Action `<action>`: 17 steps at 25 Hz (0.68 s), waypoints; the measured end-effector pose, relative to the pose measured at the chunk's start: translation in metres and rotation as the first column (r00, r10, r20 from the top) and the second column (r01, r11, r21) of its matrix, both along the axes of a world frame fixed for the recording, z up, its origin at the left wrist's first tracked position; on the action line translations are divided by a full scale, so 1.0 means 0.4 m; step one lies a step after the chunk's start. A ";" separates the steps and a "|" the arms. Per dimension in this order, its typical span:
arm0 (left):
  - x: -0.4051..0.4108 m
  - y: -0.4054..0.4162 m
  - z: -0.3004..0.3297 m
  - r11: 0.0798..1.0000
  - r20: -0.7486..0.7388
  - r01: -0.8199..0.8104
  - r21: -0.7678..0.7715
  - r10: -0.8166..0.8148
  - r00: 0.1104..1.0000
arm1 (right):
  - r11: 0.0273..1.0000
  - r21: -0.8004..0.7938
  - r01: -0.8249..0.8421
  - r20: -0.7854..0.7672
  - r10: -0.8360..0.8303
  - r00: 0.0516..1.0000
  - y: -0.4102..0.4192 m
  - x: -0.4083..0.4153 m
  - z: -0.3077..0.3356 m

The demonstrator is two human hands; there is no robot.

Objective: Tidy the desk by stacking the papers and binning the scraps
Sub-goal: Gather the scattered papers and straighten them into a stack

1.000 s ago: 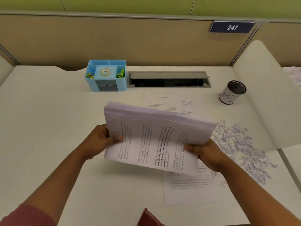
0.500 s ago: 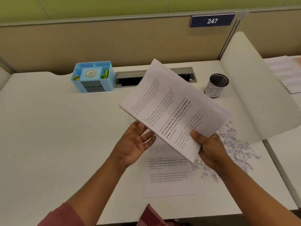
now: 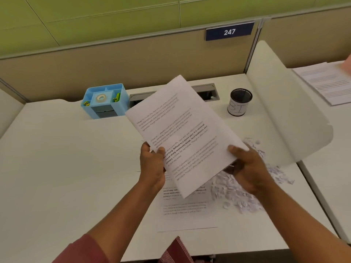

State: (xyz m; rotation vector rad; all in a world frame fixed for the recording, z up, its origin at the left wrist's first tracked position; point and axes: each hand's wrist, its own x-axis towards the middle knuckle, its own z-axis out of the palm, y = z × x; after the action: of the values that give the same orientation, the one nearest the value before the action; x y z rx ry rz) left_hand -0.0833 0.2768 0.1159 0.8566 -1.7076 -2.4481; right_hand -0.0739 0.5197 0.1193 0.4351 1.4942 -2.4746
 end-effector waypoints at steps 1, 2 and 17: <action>0.003 -0.010 -0.007 0.999 0.007 0.017 -0.039 -0.016 1.000 | 0.999 -0.017 -0.043 0.001 0.043 0.999 0.036 -0.014 0.012; 0.007 -0.018 -0.016 0.996 0.015 0.045 -0.074 -0.044 0.999 | 0.994 -0.004 -0.110 0.007 0.110 0.994 0.067 -0.025 0.020; 0.051 0.000 -0.155 0.911 0.372 0.386 -0.147 -0.311 0.875 | 0.922 0.302 -0.242 0.164 0.200 0.966 0.070 0.012 -0.145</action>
State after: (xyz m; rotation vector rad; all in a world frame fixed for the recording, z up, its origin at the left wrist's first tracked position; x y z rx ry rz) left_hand -0.0630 0.2769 0.0537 1.0767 -2.3977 -2.3475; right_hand -0.0691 0.5478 0.0613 0.4442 1.7865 -1.9986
